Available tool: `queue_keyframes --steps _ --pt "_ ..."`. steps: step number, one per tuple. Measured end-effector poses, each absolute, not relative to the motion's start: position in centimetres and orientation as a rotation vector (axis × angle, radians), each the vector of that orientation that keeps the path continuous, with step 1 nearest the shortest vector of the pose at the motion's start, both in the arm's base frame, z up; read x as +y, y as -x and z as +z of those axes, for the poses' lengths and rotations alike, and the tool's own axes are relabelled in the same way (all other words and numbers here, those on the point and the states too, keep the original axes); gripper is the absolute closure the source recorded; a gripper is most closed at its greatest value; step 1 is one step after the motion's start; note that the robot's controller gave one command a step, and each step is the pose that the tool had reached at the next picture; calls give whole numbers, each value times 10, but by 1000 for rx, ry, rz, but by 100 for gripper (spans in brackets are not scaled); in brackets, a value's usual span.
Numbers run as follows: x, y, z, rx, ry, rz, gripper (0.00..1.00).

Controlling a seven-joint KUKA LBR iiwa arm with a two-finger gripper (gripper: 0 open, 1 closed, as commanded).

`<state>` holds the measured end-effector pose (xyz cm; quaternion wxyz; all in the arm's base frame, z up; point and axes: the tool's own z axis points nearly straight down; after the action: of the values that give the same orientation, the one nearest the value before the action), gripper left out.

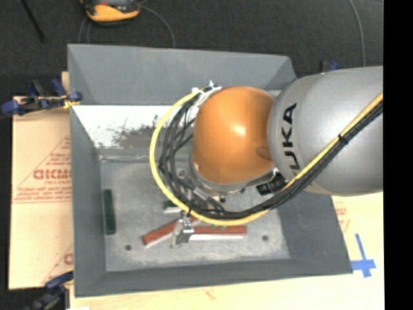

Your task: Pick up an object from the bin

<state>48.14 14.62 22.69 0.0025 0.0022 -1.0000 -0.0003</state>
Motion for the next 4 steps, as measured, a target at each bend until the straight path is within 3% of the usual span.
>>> queue_keyframes --steps 2,3,4 --pt "146 -483 230 -3143 -1 -3 0" --pt "149 -483 213 -3125 -69 8 0" --pt "156 -503 200 -3144 -276 -3 0"
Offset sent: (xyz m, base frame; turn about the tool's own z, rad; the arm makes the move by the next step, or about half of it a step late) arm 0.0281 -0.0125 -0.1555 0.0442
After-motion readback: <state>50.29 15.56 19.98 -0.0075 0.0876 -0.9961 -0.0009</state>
